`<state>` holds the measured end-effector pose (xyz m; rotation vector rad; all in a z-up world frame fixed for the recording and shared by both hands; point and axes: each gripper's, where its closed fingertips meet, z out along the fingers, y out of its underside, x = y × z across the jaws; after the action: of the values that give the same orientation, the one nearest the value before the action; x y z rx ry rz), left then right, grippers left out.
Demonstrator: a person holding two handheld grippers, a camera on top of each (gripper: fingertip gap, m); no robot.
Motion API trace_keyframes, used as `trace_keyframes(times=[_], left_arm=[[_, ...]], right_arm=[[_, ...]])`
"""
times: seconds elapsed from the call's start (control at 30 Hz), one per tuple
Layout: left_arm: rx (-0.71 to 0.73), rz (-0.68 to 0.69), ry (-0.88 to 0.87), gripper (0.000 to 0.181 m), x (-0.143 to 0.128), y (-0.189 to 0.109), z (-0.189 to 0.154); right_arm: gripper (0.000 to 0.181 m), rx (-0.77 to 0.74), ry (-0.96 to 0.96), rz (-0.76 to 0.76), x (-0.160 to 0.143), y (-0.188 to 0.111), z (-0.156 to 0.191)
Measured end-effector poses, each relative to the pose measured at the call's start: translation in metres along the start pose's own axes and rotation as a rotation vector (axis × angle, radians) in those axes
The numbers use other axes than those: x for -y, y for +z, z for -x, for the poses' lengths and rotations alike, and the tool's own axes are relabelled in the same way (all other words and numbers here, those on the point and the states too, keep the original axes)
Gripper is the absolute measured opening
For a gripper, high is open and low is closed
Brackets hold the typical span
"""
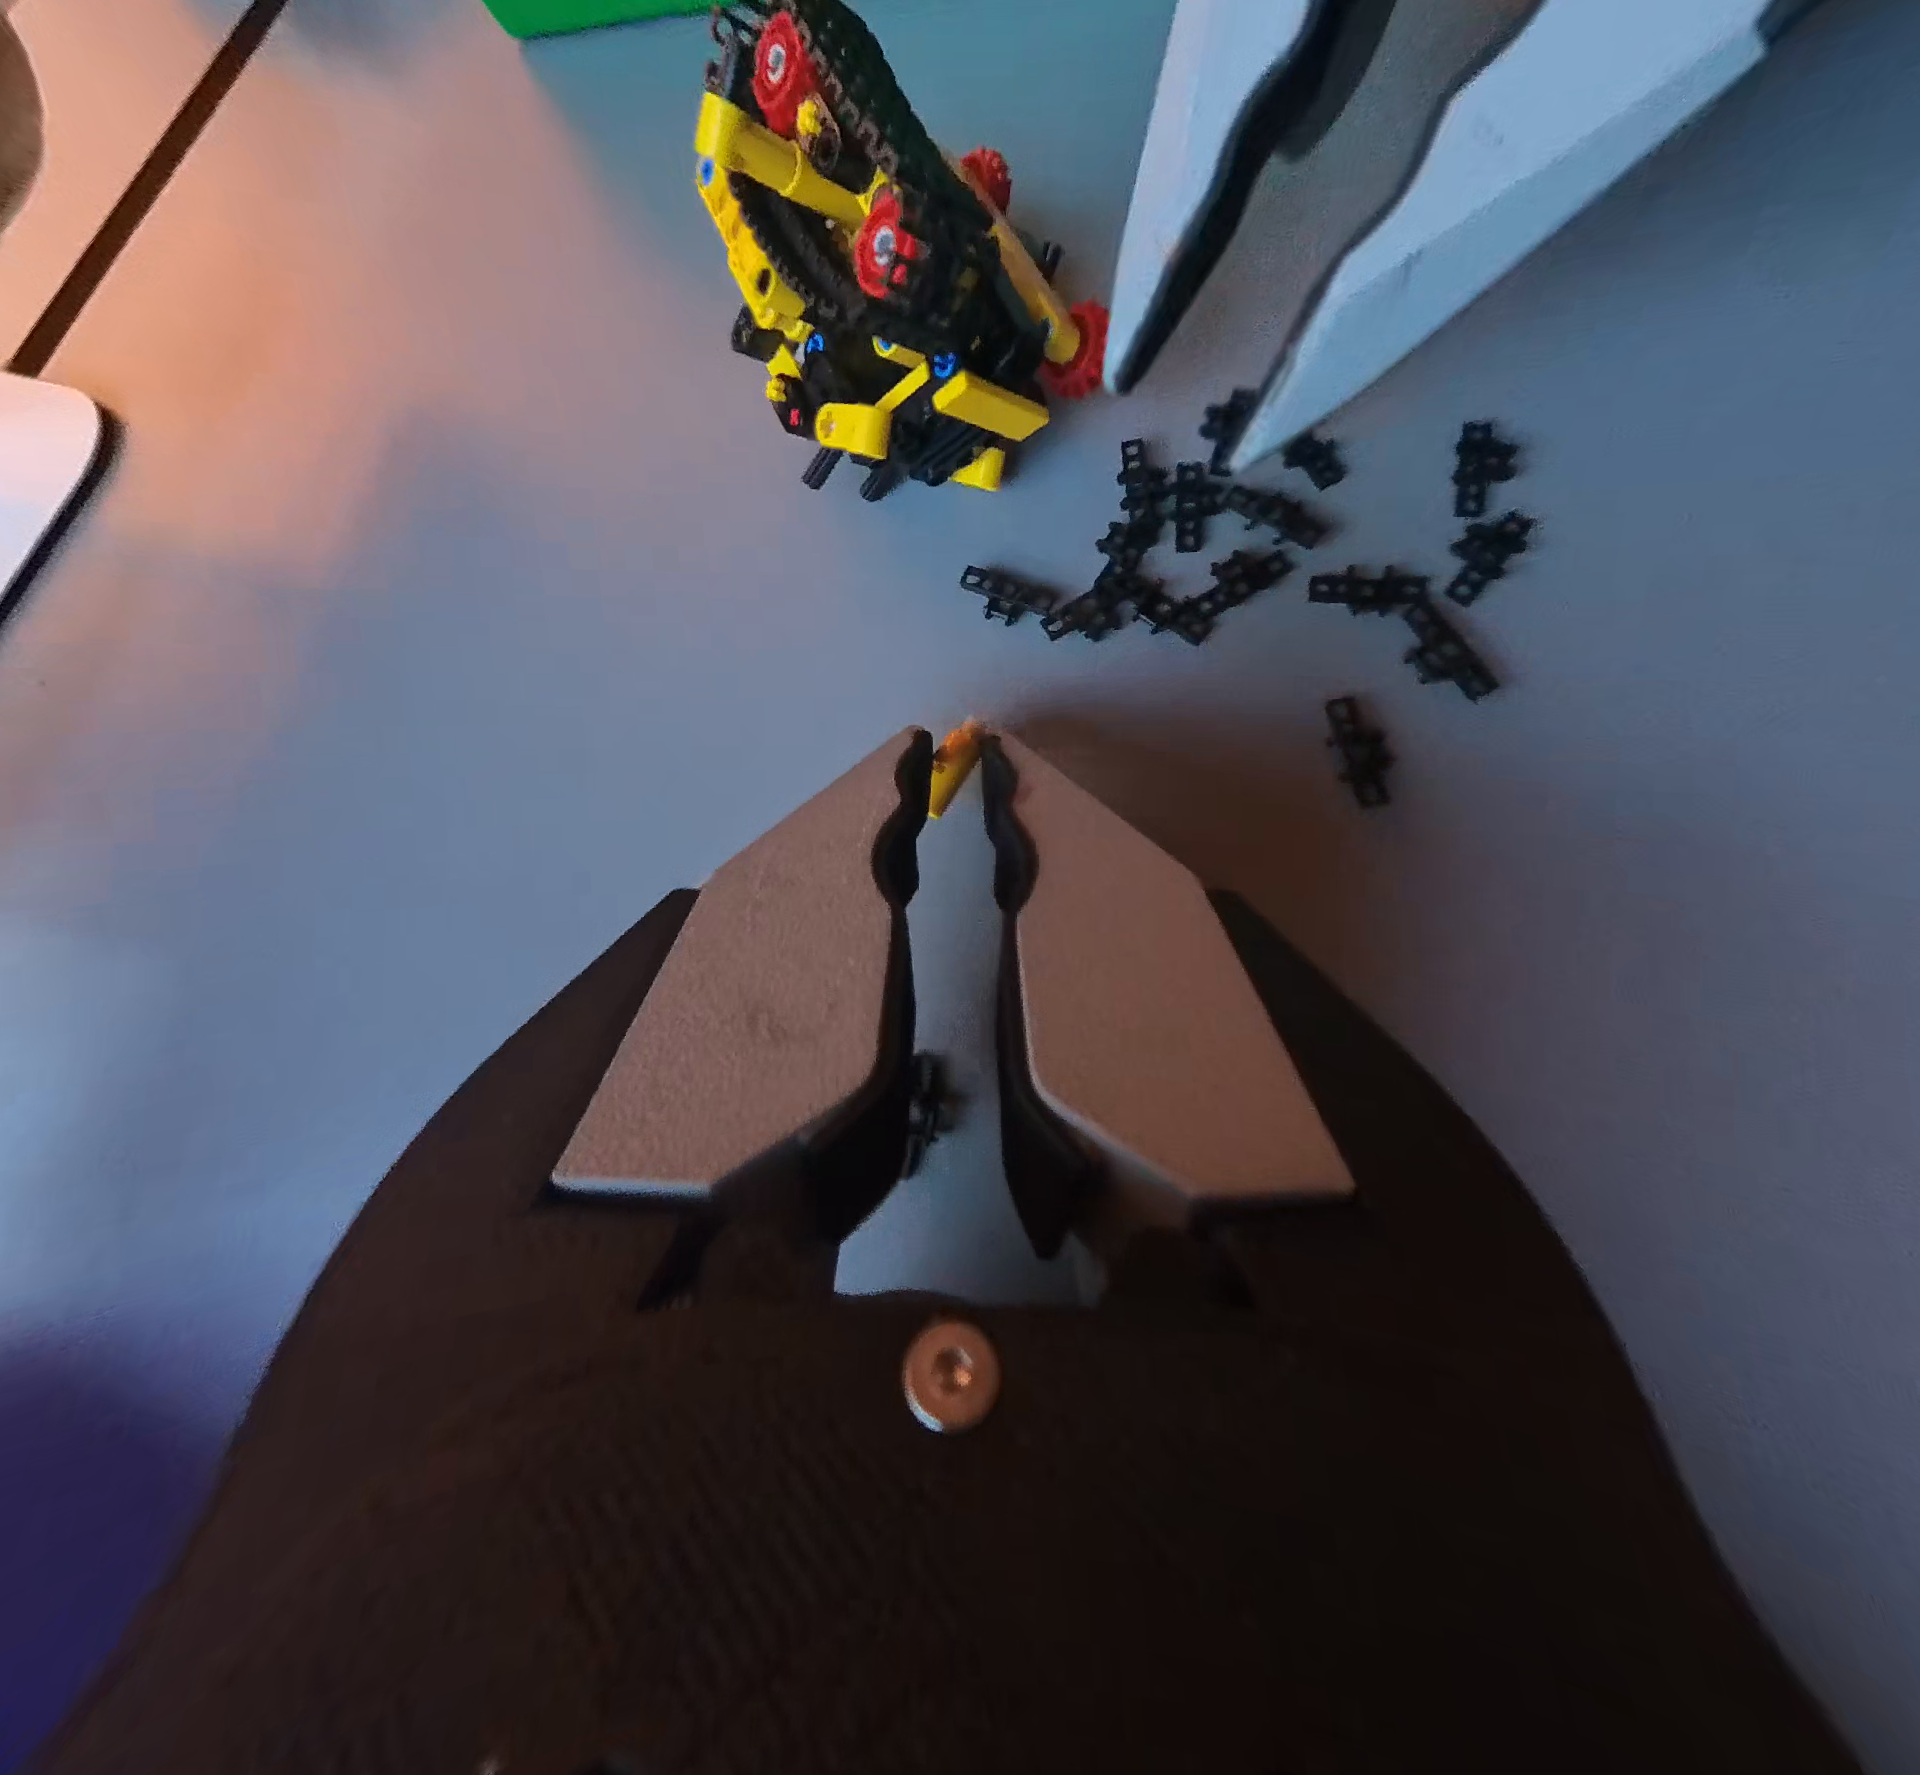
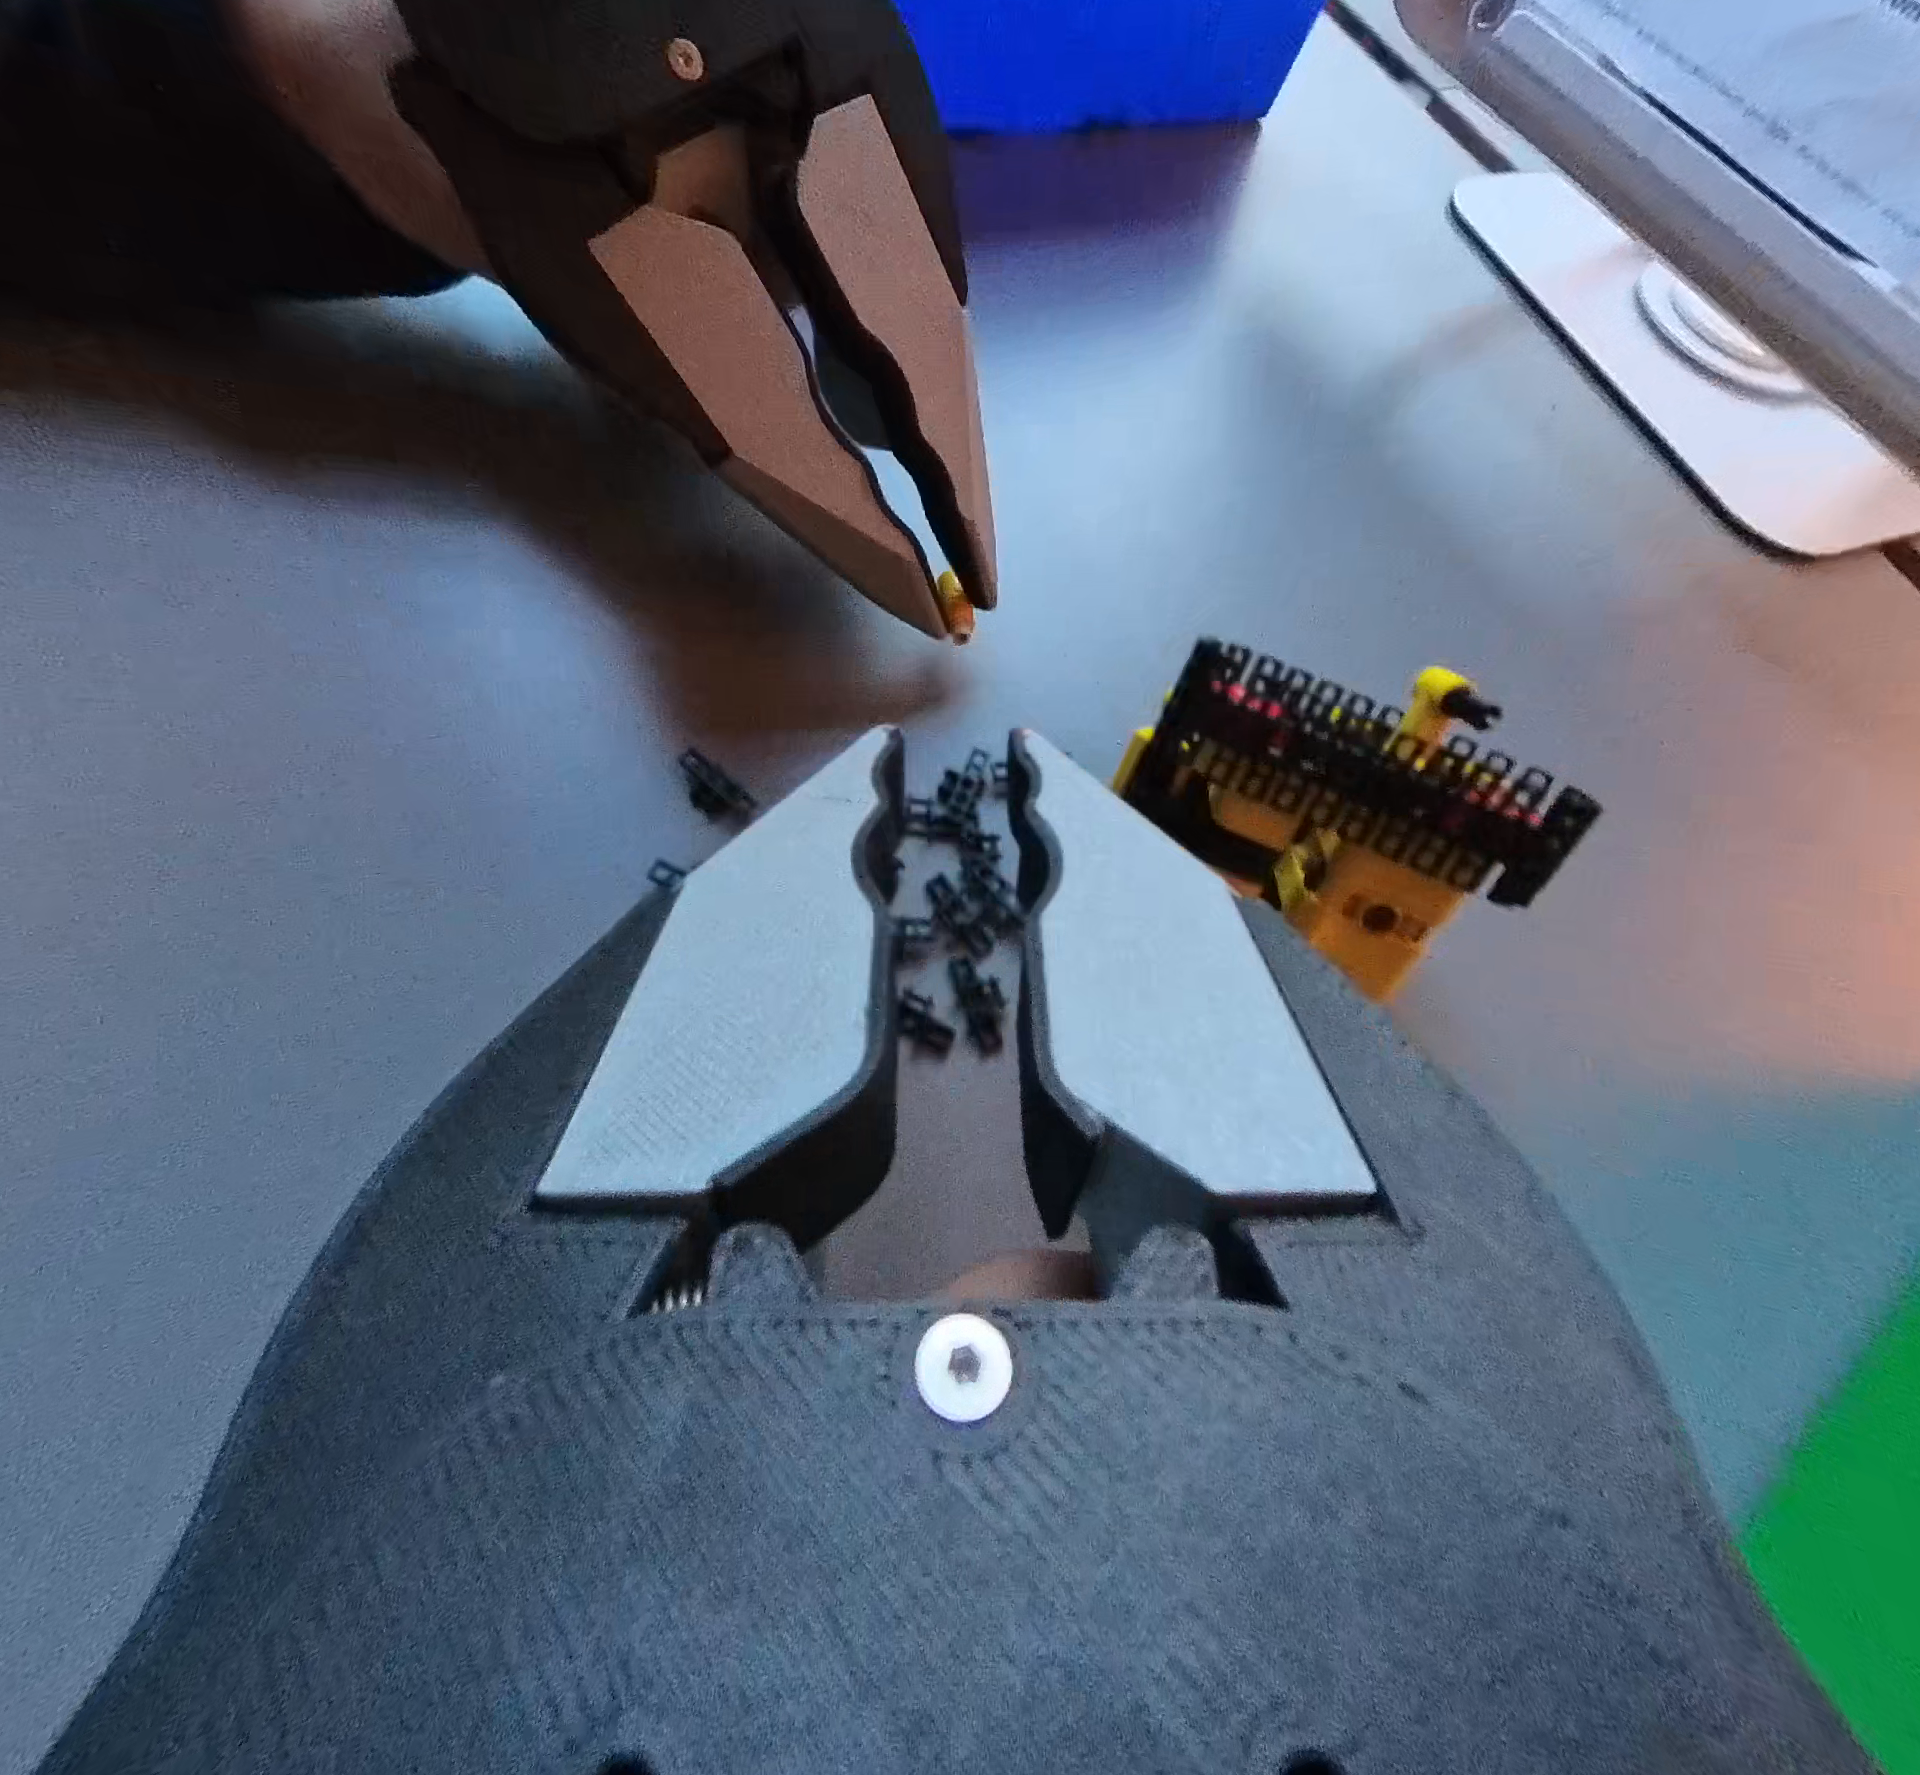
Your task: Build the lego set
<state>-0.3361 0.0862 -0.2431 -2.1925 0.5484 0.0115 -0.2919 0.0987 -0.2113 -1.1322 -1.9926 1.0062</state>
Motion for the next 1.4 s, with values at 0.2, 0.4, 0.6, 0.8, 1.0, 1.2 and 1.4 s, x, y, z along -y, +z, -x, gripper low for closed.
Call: trace_keyframes(times=[0.2,0.4,0.6,0.8,1.0,1.2,1.4], left_arm=[[-0.154,-0.201,-0.086,0.006,0.032,-0.027,-0.020],[-0.503,-0.278,-0.225,0.006,0.047,-0.053,-0.059],[-0.579,-0.199,-0.315,0.006,0.036,-0.049,-0.065],[-0.604,-0.155,-0.331,0.006,0.029,-0.045,-0.069],[-0.624,-0.150,-0.327,0.006,0.029,-0.047,-0.073],[-0.650,-0.121,-0.317,0.005,0.025,-0.046,-0.080],[-0.685,-0.099,-0.302,0.005,0.024,-0.048,-0.088]], right_arm=[[0.020,-0.030,-0.182,-0.028,0.023,0.017,0.013],[0.009,-0.016,-0.413,-0.114,0.032,0.003,0.045],[0.004,-0.092,-0.596,-0.099,0.027,0.000,0.054],[0.000,-0.042,-0.601,-0.088,0.023,0.001,0.063],[0.002,-0.035,-0.610,-0.098,0.022,0.000,0.066],[0.003,-0.019,-0.669,-0.095,0.018,0.001,0.072],[0.001,0.010,-0.691,-0.092,0.015,-0.001,0.079]])
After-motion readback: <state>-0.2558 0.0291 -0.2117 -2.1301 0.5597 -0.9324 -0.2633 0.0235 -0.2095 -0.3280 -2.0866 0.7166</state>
